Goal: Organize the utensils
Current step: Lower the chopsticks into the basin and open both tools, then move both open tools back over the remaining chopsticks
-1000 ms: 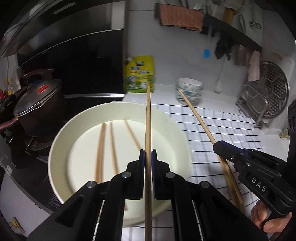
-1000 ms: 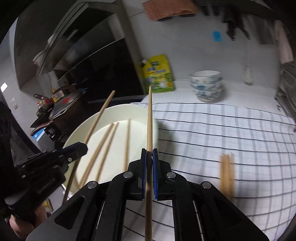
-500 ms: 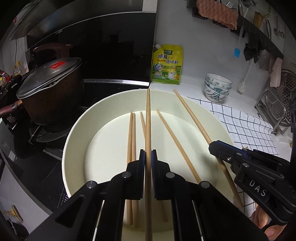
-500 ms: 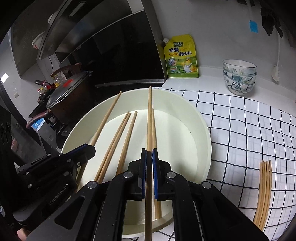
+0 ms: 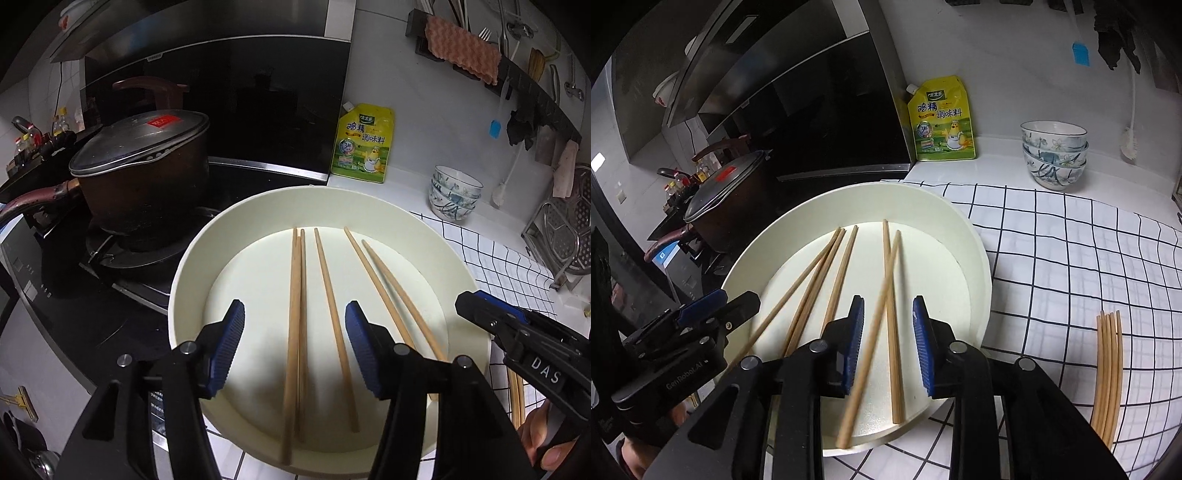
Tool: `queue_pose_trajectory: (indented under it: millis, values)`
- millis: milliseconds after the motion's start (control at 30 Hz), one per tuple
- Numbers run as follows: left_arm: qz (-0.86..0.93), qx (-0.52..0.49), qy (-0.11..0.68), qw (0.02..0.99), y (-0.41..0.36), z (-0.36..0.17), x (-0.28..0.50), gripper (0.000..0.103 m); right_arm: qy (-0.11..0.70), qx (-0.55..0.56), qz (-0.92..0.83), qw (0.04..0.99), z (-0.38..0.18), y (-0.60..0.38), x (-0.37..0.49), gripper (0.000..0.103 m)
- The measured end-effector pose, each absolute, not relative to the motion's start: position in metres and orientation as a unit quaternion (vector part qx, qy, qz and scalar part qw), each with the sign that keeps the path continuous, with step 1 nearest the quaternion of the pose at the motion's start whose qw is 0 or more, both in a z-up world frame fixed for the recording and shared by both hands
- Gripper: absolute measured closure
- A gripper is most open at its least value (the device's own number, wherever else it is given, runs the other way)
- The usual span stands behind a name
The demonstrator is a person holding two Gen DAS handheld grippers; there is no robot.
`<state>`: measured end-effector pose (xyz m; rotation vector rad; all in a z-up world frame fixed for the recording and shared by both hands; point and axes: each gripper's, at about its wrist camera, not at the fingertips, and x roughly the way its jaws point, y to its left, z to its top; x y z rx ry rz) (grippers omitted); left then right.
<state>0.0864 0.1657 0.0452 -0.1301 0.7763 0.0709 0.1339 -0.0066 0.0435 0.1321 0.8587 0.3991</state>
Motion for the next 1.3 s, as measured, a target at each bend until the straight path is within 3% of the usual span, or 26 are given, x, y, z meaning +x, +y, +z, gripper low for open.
queue_pose_trajectory:
  millis: [800,1300]
  values:
    - [0.007,-0.052,0.365,0.930,0.122,0.063,0.051,0.044,0.394,0.074,0.179,0.899,0.058,-0.049,0.088,0.075]
    - [-0.062,-0.029,0.372,0.926,0.041,0.058,0.037,0.040,0.401,0.093,0.118,0.904,0.043,-0.131,0.050,0.073]
